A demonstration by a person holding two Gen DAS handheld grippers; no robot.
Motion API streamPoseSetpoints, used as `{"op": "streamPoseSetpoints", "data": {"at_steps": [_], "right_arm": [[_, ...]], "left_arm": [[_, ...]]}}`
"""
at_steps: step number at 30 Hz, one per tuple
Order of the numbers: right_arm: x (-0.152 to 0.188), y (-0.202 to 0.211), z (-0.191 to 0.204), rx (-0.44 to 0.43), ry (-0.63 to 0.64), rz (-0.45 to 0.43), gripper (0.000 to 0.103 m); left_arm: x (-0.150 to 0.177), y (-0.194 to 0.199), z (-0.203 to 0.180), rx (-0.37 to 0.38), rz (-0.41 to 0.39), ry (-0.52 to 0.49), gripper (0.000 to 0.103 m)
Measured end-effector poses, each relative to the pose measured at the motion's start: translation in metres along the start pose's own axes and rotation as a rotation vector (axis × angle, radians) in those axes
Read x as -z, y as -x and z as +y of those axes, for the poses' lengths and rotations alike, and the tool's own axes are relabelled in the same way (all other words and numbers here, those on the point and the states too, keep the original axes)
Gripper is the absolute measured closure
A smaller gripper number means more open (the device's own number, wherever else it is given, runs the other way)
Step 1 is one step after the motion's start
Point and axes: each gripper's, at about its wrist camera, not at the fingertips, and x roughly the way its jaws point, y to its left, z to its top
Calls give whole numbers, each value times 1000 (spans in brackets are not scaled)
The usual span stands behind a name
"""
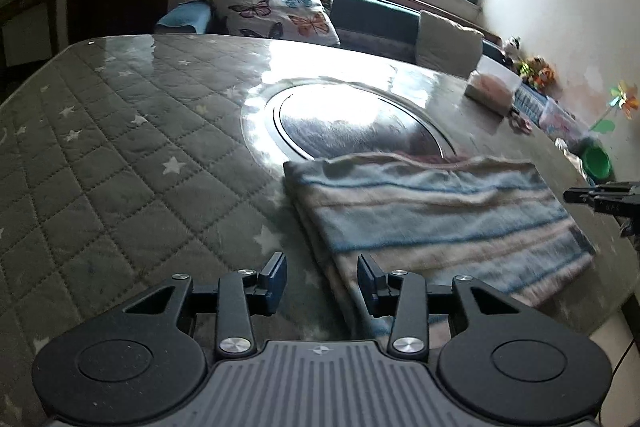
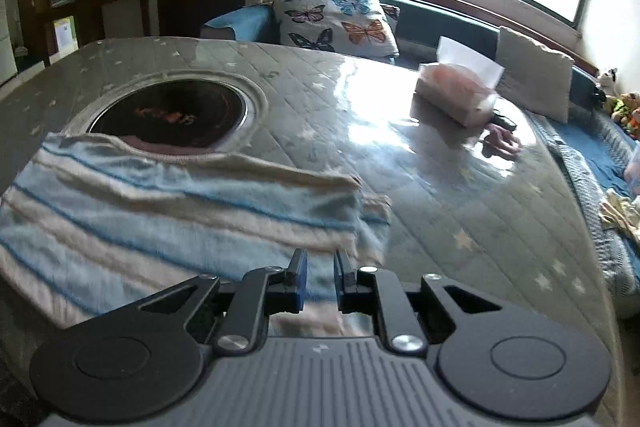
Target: Fold clothes
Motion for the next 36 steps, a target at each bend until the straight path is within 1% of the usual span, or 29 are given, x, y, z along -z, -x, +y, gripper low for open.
{"op": "streamPoseSetpoints", "data": {"at_steps": [3, 5, 8, 12, 15, 19, 21, 23, 28, 31, 33, 35, 36], "right_arm": [[-8, -21, 0, -7, -5, -4, 90], [-13, -33, -2, -12, -17, -4, 91], [-17, -50, -6, -1, -25, 2, 90], [-16, -68, -15, 13, -51, 24, 90], [-15, -69, -17, 15, -54, 18, 91], [-17, -66, -14, 19, -39, 15, 90], [-19, -60, -10, 15, -24, 7, 90], [-21, -53, -2, 5, 2, -4, 90], [-24, -28, 39, -89, 98, -31, 87], [-25, -13, 64, -150, 157, -47, 84], [-26, -5, 84, -205, 196, -49, 80], [-26, 1, 110, -266, 247, -46, 77], [-26, 3, 122, -291, 271, -45, 75]], "left_arm": [[-7, -12, 1, 1, -6, 25, 61], [-11, -20, 0, 3, -3, 38, 63], [-15, -31, 1, 2, 11, 48, 63], [-21, -44, 2, -2, 24, 68, 63], [-27, -50, 3, -3, 21, 71, 65], [-36, -63, 5, -30, 21, 58, 68], [-37, -70, 7, -52, 28, 49, 69], [-37, -72, 11, -51, 33, 53, 69], [-38, -65, 17, -60, 23, 59, 69], [-40, -57, 20, -62, 1, 57, 68], [-41, -50, 22, -54, -8, 59, 65], [-42, -45, 24, -55, -14, 61, 57], [-41, -42, 25, -56, -17, 61, 56]]}}
